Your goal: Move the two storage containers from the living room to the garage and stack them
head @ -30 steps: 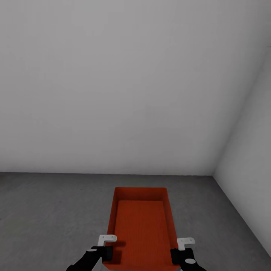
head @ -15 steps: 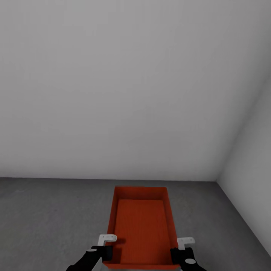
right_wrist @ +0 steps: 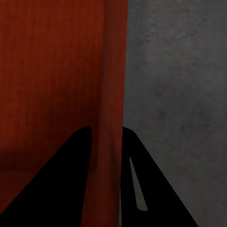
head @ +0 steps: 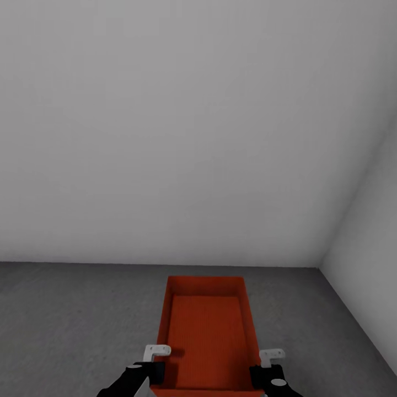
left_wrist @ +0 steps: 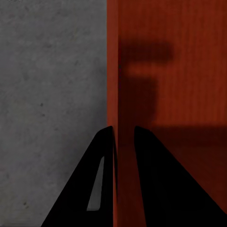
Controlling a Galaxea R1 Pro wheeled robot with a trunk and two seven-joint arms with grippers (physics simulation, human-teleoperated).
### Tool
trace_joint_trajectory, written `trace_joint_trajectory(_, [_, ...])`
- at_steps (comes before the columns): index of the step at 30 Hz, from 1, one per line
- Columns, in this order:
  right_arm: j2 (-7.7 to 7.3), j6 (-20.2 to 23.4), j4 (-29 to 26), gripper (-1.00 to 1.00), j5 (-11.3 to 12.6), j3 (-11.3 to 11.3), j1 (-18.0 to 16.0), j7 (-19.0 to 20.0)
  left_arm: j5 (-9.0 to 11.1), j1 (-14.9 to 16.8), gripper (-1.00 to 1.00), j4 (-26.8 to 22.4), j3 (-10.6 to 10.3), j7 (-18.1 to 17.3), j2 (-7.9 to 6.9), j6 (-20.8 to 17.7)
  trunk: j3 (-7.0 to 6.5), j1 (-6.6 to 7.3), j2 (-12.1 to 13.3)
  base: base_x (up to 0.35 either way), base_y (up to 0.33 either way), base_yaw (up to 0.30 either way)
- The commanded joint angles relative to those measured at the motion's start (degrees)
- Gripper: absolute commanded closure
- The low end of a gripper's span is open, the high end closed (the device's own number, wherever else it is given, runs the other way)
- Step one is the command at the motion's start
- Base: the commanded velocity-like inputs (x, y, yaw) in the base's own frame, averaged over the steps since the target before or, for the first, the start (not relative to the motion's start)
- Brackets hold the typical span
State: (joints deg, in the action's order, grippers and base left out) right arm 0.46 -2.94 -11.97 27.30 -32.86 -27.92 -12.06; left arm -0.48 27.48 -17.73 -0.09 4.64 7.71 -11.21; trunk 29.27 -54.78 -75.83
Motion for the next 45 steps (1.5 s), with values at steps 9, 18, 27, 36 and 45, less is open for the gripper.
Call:
trace_joint_trajectory(9, [-0.02,0.74,0.28,1.00,1.34,-0.02,-0.03,-0.95,-0.55,0.03,1.00,-0.28,-0.18,0.54,0.02,3.12,0.06,0.00,-0.03,0.000,0.000,0.000])
trace_joint_trajectory(18, [-0.02,0.74,0.28,1.00,1.35,-0.02,-0.03,-0.95,-0.51,0.03,1.00,-0.28,-0.18,0.50,0.02,3.12,0.06,0.00,-0.03,0.000,0.000,0.000])
trace_joint_trajectory(27, [-0.03,0.74,0.28,1.00,1.35,-0.02,-0.03,-0.95,-0.50,0.03,1.00,-0.28,-0.09,0.45,0.02,3.12,0.06,0.00,-0.03,0.000,0.000,0.000])
trace_joint_trajectory(36, [-0.05,0.74,0.28,1.00,1.35,-0.02,-0.03,-0.95,-0.48,0.03,1.00,-0.28,-0.09,0.45,0.04,3.12,0.06,0.00,-0.03,0.000,0.000,0.000])
trace_joint_trajectory(45, [-0.03,0.74,0.28,1.00,1.35,-0.02,-0.03,-0.95,-0.48,0.03,1.00,-0.28,-0.09,0.45,0.03,3.03,0.59,-0.66,-1.24,0.000,0.000,0.000])
